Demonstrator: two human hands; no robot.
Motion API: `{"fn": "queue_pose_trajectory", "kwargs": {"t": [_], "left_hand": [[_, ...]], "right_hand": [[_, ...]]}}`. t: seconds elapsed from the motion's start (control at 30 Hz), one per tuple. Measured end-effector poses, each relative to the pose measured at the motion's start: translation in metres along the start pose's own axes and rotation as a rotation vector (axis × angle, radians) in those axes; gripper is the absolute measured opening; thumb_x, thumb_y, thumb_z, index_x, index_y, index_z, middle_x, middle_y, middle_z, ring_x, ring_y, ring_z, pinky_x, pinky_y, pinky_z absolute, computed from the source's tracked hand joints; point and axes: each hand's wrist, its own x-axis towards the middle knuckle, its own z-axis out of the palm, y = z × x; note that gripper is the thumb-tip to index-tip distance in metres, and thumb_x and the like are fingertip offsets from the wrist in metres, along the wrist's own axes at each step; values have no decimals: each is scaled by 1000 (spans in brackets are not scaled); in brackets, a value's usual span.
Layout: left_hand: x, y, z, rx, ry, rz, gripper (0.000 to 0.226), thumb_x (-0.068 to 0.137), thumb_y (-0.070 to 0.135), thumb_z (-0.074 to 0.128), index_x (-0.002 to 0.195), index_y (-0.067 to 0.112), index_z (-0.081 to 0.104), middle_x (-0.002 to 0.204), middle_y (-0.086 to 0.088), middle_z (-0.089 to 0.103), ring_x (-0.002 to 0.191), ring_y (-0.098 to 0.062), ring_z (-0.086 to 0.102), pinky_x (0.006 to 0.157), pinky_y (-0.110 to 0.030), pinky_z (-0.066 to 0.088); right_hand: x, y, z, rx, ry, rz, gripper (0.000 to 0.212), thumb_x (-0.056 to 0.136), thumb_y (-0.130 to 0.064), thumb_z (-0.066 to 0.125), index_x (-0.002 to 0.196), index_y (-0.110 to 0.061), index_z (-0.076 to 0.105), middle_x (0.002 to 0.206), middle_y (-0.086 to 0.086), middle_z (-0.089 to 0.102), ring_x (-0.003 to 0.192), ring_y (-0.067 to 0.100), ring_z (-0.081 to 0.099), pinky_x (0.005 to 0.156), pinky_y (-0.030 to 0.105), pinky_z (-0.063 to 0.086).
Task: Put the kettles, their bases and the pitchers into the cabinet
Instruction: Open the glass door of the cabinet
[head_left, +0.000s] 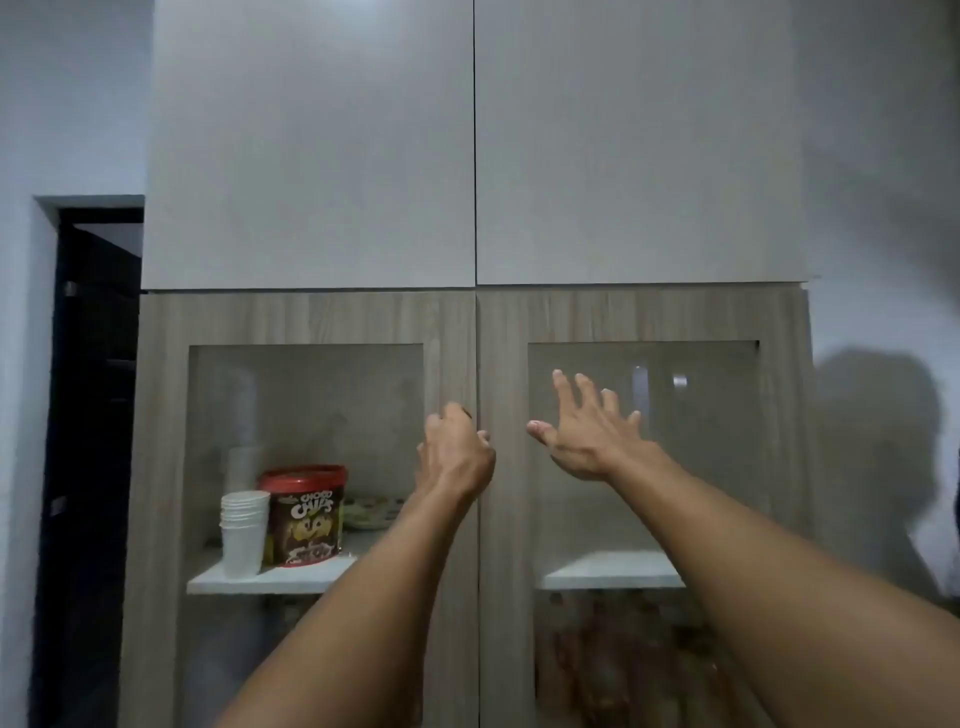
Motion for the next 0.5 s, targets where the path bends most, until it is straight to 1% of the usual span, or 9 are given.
{"fn": "queue_pose_trajectory", "kwargs": {"t": [0.03,0.1,0.17,0.2,0.27,0.3,0.37,0.43,0.5], "left_hand": [[16,-1,7,-37,1,-10,26,94,25,57,117,13,55,121,-11,58,103,-26,60,87,-38,51],[57,-5,27,-82,2,-39,21,93,25,58,112,14,57,111,-8,62,100,-25,61,83,-35,51],[100,-5,41,-135,31,-78,14,94,24,57,104,16,58,102,-5,60,96,-25,62,82,-32,51],[119,-4,48,-188,60,-95,8,93,24,58,97,18,56,101,-5,62,94,-27,64,83,-35,55],[152,-6,68,-288,98,-110,10,90,24,60,84,24,51,99,-7,65,87,-30,68,78,-43,60],[168,-9,79,-303,85,-104,12,88,25,61,82,25,50,97,-8,66,83,-29,70,75,-44,61],[188,-15,98,-289,28,-96,12,89,24,64,90,24,51,95,-5,66,80,-25,70,73,-42,61],[205,-22,114,-317,11,-101,17,88,22,66,96,20,51,94,-4,63,78,-19,67,68,-34,60],[221,-26,127,-322,79,-98,21,87,20,69,97,17,50,89,-1,59,69,-10,58,52,-20,45]], "right_hand": [[22,-3,4,17,29,-13,77,98,-58,34,159,-23,3,167,8,5,151,40,13,117,65,18],[70,-7,5,36,84,-29,66,99,-49,40,154,-19,21,160,13,24,142,42,32,112,60,32],[120,-15,0,58,105,-53,55,100,-38,44,149,-17,30,152,16,36,133,43,45,106,55,40],[142,-20,0,61,108,-67,52,100,-32,45,147,-17,32,149,17,39,130,43,49,103,52,43],[186,-26,3,69,139,-91,53,100,-25,45,150,-18,29,146,19,43,127,43,52,99,49,45],[205,-28,6,77,153,-95,56,99,-23,46,151,-20,27,146,20,45,126,43,52,100,49,45],[234,-30,13,83,148,-96,63,99,-26,48,155,-24,20,145,21,47,127,44,52,102,48,45],[257,-31,19,60,140,-92,77,98,-31,53,158,-33,5,142,21,51,126,42,53,101,47,44],[273,-33,18,33,169,-96,89,94,-38,59,158,-38,-3,138,19,55,125,40,55,99,45,44]]}}
